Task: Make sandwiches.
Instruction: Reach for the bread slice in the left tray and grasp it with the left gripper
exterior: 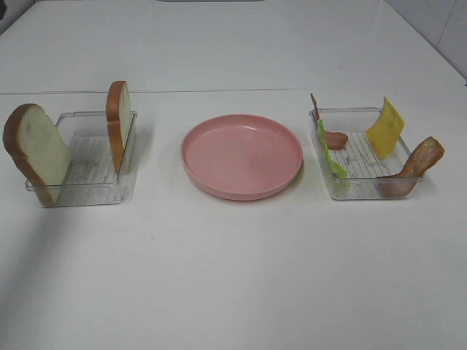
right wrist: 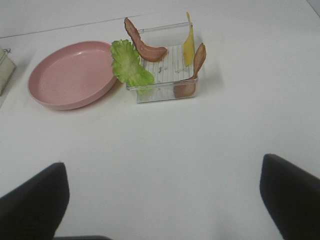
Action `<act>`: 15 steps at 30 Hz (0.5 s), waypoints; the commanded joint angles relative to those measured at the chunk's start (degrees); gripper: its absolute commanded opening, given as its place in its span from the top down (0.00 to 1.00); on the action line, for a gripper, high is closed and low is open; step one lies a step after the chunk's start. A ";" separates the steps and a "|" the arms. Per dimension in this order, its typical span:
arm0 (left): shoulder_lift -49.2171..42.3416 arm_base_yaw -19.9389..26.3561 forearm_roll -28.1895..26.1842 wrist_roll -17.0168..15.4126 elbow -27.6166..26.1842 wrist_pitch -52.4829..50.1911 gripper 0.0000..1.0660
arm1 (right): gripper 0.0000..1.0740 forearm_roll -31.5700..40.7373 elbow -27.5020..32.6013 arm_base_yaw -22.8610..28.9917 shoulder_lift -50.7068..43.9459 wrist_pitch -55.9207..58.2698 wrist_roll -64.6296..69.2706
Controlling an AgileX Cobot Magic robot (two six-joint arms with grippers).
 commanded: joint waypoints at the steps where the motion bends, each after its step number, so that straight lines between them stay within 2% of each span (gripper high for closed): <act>1: 3.15 -3.21 -0.69 -2.06 -2.58 3.50 0.05 | 0.08 -0.06 0.17 -0.34 -1.43 -0.57 -0.17; 10: 12.43 -11.57 1.15 -6.65 -3.61 2.46 0.05 | 0.08 -0.06 0.17 -0.34 -1.43 -0.57 -0.17; 15: 15.24 -13.35 1.66 -7.73 -3.61 0.29 0.05 | 0.08 -0.06 0.17 -0.34 -1.43 -0.57 -0.17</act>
